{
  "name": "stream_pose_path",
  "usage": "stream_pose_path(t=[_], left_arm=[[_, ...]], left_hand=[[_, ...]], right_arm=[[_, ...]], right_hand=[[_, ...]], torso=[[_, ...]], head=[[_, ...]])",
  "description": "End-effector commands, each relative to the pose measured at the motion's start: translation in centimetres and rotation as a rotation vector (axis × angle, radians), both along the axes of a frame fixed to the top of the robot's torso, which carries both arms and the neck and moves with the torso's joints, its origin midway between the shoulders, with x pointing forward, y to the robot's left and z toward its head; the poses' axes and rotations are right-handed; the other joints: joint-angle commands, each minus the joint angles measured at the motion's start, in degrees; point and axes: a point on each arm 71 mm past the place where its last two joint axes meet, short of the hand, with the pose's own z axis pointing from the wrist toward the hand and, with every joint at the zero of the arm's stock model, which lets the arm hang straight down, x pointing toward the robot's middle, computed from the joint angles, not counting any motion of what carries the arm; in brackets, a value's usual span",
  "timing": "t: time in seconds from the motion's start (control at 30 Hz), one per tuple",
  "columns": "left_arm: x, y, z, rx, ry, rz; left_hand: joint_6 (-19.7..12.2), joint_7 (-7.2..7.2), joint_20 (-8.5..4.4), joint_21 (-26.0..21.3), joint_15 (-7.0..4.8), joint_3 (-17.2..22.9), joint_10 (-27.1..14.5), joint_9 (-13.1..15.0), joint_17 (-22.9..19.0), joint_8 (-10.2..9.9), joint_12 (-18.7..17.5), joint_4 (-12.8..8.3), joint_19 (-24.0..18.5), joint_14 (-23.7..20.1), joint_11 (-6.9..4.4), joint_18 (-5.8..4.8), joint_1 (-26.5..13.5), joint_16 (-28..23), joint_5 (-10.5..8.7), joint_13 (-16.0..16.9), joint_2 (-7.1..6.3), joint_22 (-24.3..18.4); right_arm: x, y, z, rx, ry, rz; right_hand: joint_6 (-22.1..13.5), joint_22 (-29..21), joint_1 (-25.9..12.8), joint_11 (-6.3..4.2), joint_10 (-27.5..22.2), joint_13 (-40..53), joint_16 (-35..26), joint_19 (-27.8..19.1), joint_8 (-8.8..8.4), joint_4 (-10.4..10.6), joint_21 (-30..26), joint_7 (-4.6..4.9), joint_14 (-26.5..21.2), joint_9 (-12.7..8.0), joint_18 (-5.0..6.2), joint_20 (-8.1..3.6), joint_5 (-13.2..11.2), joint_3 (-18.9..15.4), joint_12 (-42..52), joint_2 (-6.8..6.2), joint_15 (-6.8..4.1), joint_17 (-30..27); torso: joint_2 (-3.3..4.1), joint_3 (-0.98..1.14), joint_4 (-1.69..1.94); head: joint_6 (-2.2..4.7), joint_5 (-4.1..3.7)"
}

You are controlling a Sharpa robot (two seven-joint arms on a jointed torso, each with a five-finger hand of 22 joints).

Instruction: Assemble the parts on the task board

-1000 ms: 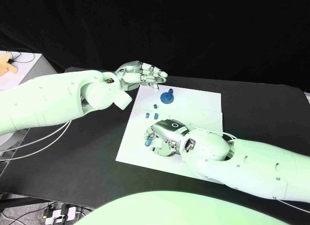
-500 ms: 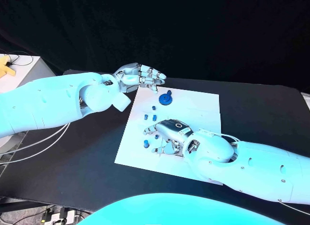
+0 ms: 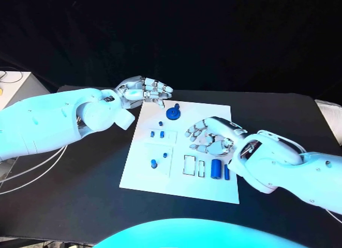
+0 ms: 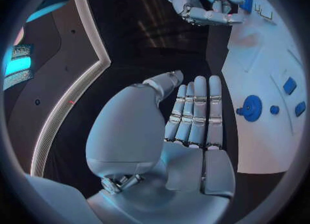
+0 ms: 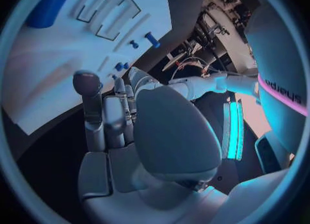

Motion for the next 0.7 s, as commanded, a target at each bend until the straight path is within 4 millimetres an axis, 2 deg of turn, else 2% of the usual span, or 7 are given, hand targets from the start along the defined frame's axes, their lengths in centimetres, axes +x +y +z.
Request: stream_pose_path(t=[0.03,0.1,0.2,0.23,0.27,0.43,0.7], left_arm=[[-0.1,0.0,-0.1,-0.023,-0.001,-0.004],[-0.2,0.1,-0.4,-0.024,0.003,-0.001],[-0.4,0.2,-0.7,-0.025,0.009,0.001],[-0.4,0.2,-0.8,-0.026,0.01,0.002],[-0.5,0.2,-0.8,-0.027,0.011,0.002],[-0.7,0.2,-1.2,-0.032,0.018,0.004],[-0.9,0.2,-1.4,-0.038,0.02,0.005]], left_hand=[[-0.53,0.0,-0.1,-0.3,0.11,-0.31,-0.53,-0.05,-0.08,0.38,0.39,-0.06,0.46,-0.47,0.01,0.78,-0.02,-0.36,0.0,-0.06,0.39,-0.06],[-0.53,0.0,-0.1,-0.3,0.11,-0.31,-0.53,-0.05,-0.08,0.38,0.39,-0.06,0.46,-0.47,0.01,0.78,-0.02,-0.36,0.0,-0.06,0.39,-0.06],[-0.53,0.0,-0.1,-0.3,0.11,-0.31,-0.53,-0.05,-0.08,0.38,0.39,-0.06,0.46,-0.47,0.01,0.78,-0.02,-0.36,0.0,-0.06,0.39,-0.06],[-0.53,0.0,-0.1,-0.3,0.11,-0.31,-0.53,-0.05,-0.08,0.38,0.39,-0.06,0.46,-0.47,0.01,0.78,-0.02,-0.36,0.0,-0.06,0.39,-0.06],[-0.53,0.0,-0.1,-0.3,0.11,-0.31,-0.53,-0.05,-0.08,0.38,0.39,-0.06,0.46,-0.47,0.01,0.78,-0.02,-0.36,0.0,-0.06,0.39,-0.06],[-0.54,-0.02,-0.1,-0.33,0.1,-0.33,-0.46,-0.06,-0.08,0.41,0.45,-0.03,0.49,-0.46,-0.01,0.78,-0.02,-0.35,0.01,-0.05,0.42,-0.09],[-0.54,-0.02,-0.1,-0.34,0.1,-0.33,-0.45,-0.06,-0.08,0.42,0.46,-0.02,0.49,-0.46,-0.01,0.78,-0.02,-0.35,0.01,-0.05,0.43,-0.09]], right_arm=[[0.3,-2.5,0.6,0.144,0.177,-0.089],[0.6,-4.5,0.9,0.133,0.22,-0.141],[0.8,-7.1,0.9,0.095,0.279,-0.207],[0.8,-7.9,0.8,0.075,0.297,-0.228],[0.8,-8.5,0.7,0.059,0.309,-0.243],[0.3,-11.3,0.0,-0.024,0.36,-0.31],[-1.1,-12.7,-1.8,-0.113,0.409,-0.369]], right_hand=[[1.17,2.03,-1.8,-1.33,4.64,0.99,1.47,1.5,0.67,0.0,4.15,-0.6,1.54,-0.2,-1.0,-0.55,-0.43,1.32,1.99,-0.42,-0.69,2.58],[3.65,5.2,-4.23,-2.75,10.53,4.06,4.12,3.52,2.03,-0.01,10.8,-1.55,3.9,0.22,-1.96,-1.49,-0.58,0.98,6.7,-0.97,-1.85,7.77],[5.12,7.14,-8.49,-3.91,11.74,10.92,4.61,4.76,3.08,-0.18,14.62,-2.73,5.08,0.65,-2.6,-2.53,-0.94,-0.07,13.91,-1.14,-2.9,9.28],[5.38,7.62,-9.73,-3.99,11.8,13.03,4.8,5.01,3.37,-0.09,15.56,-2.87,5.3,0.82,-2.76,-2.67,-0.91,-0.53,16.12,-1.16,-2.97,9.84],[5.61,8.49,-11.38,-4.24,11.24,25.42,5.0,5.37,4.24,-0.01,16.97,-3.14,5.66,1.41,-3.0,-2.99,-0.48,-1.19,26.28,-1.06,-3.18,10.77],[5.33,10.77,-16.57,-4.52,15.06,51.62,6.81,6.16,6.44,0.13,20.9,-3.65,6.66,3.17,-3.58,-3.25,-0.32,-3.8,46.25,0.28,-3.45,14.68],[5.94,13.94,-20.6,-5.02,19.06,64.07,10.02,7.25,8.39,0.27,27.13,-4.32,8.03,4.64,-4.52,-3.55,0.46,-6.85,54.76,1.53,-3.83,21.02]], torso=[[-0.33,0.17,-0.4],[-0.5,0.22,-0.63],[-0.73,0.27,-0.85],[-0.82,0.27,-0.87],[-0.89,0.27,-0.91],[-1.13,0.33,-1.09],[-1.38,0.13,-1.36]], head=[[0.14,-0.41],[0.13,-0.77],[0.28,-1.41],[0.3,-1.57],[0.34,-1.82],[0.49,-3.67],[0.46,-5.27]])
